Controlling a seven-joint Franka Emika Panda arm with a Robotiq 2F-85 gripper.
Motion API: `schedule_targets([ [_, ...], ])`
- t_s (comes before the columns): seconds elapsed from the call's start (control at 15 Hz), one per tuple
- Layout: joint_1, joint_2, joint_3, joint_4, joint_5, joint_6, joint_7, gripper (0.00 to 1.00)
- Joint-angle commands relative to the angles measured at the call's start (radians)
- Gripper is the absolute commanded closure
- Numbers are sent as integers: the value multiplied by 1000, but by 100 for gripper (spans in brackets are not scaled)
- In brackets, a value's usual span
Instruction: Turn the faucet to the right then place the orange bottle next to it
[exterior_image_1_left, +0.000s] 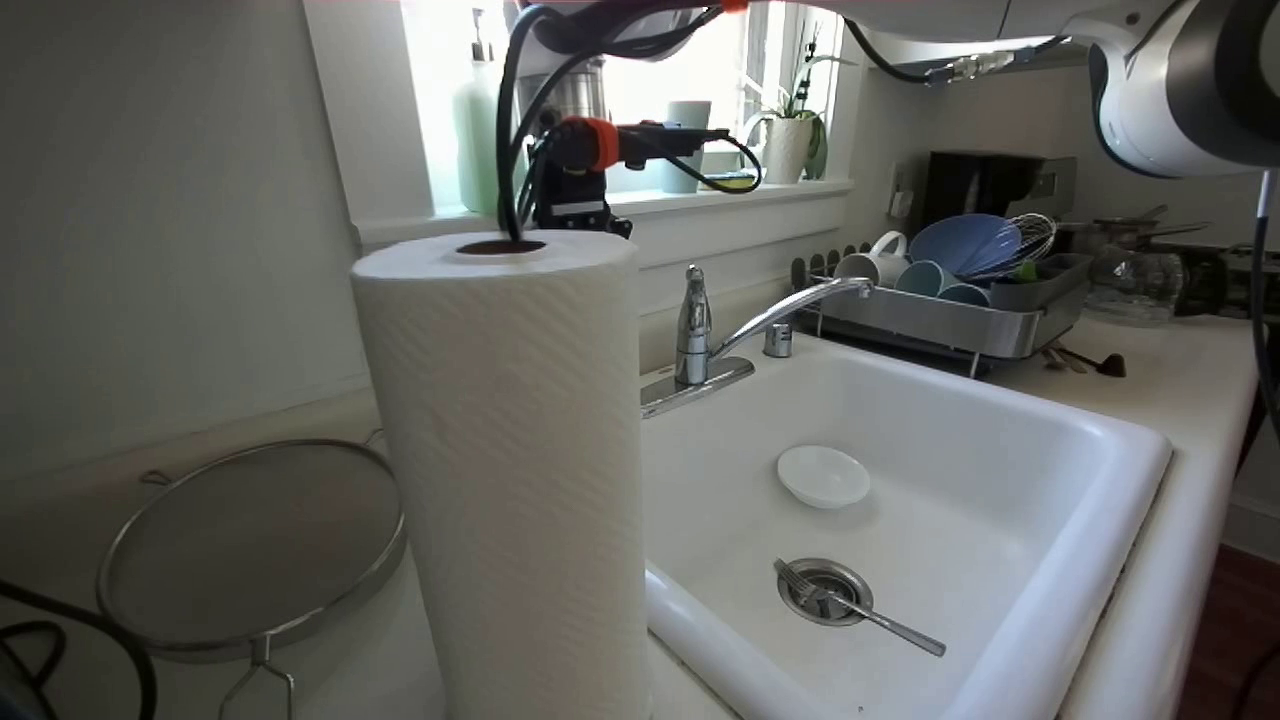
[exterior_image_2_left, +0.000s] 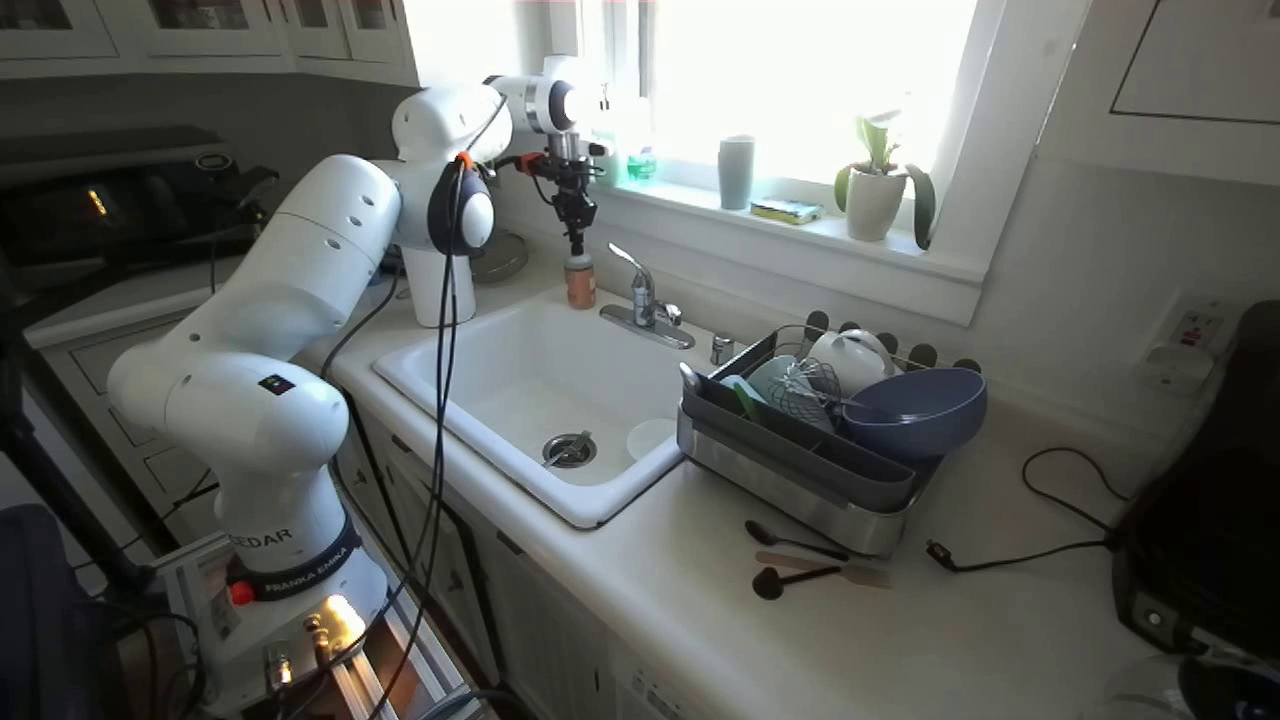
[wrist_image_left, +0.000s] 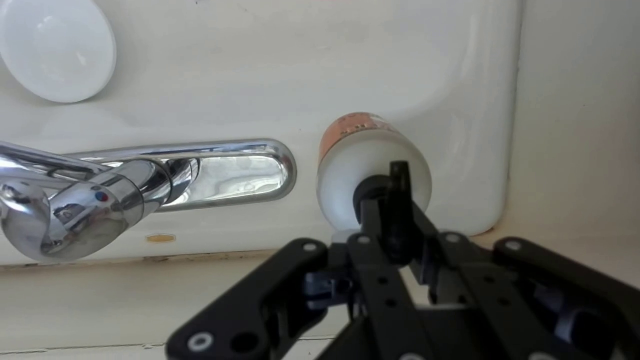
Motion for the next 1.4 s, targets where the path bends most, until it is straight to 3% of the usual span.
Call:
schedule_targets([
  [0.0,-4,-12,-5,-10,-12,24,-20,96],
  [0.4,-1,-8,-8,-10,-19,29,-25,96],
  [0.47,-1,-8,-8,-10,-20,31,-25,91],
  [0.53,0,-8,-9,-10,-21,32,-24,60],
  [0.6,0,-9,-9,-10,-21,33,-23,59],
  [1.2,22,-41,6,-28,-10,-5,-8,0],
  [1.33,48,-63,10,-41,-15,-24,5,0],
])
